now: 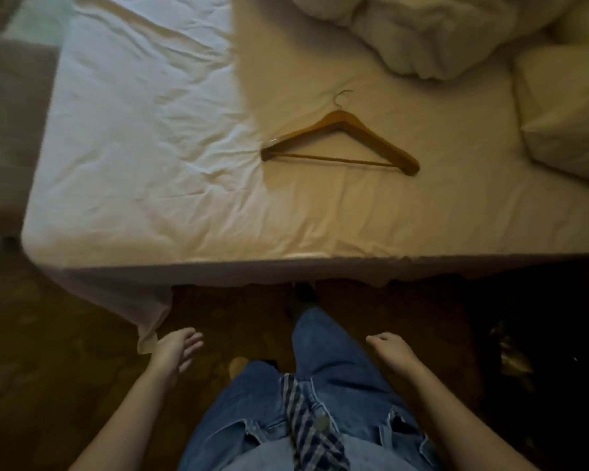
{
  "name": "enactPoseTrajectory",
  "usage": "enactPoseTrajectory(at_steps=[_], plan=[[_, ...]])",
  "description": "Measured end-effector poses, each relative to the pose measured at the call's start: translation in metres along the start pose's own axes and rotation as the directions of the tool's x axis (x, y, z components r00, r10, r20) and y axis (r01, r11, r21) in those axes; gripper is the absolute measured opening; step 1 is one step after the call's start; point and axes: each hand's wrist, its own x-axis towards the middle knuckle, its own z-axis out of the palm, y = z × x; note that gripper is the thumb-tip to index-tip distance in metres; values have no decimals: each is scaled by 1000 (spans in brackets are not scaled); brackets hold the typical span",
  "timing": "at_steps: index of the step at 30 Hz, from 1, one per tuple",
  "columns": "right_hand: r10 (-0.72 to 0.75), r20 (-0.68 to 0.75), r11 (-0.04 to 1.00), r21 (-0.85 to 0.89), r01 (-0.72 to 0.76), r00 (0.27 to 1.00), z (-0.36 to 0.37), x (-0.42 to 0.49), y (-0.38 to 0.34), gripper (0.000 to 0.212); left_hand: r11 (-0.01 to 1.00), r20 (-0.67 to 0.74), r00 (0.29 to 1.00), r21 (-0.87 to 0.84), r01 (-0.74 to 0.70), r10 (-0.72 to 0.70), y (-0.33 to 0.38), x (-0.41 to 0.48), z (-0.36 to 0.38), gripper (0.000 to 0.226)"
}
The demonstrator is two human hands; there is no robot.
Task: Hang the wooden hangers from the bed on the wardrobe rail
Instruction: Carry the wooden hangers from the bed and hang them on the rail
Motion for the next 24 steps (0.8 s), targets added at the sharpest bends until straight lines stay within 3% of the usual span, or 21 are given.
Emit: enactPoseTrajectory(at_steps=[2, 6, 11, 14, 17, 20, 24], plan=[[34, 20, 999, 30, -35, 999, -7, 16, -8, 21, 1000, 11, 1000, 9, -4, 4, 44, 11, 22, 40], [83, 96, 995, 49, -88, 992, -44, 57, -54, 34, 999, -51, 997, 7, -53, 54, 127, 32, 65, 40], [-22, 182, 990, -136, 47, 983, -100, 97, -124, 17, 993, -89, 989, -3, -114, 114, 187, 38, 117, 40], [-74, 166, 986, -135, 97, 983, -119, 119, -160, 10, 992, -112, 985, 31, -126, 129, 185, 35, 131, 38], [-65, 107, 993, -92, 75, 992, -137, 137, -205, 19, 998, -165, 985, 47, -40, 47, 168, 39, 134, 35], [-129, 107, 988, -66, 136, 986, -153, 146, -256, 11, 998, -182, 982, 34, 52, -45, 161, 46, 132, 35], [-205, 100, 977, -29, 209, 974, -159, 151, -312, 22, 996, -174, 982, 39, 84, -76, 184, 53, 134, 36]])
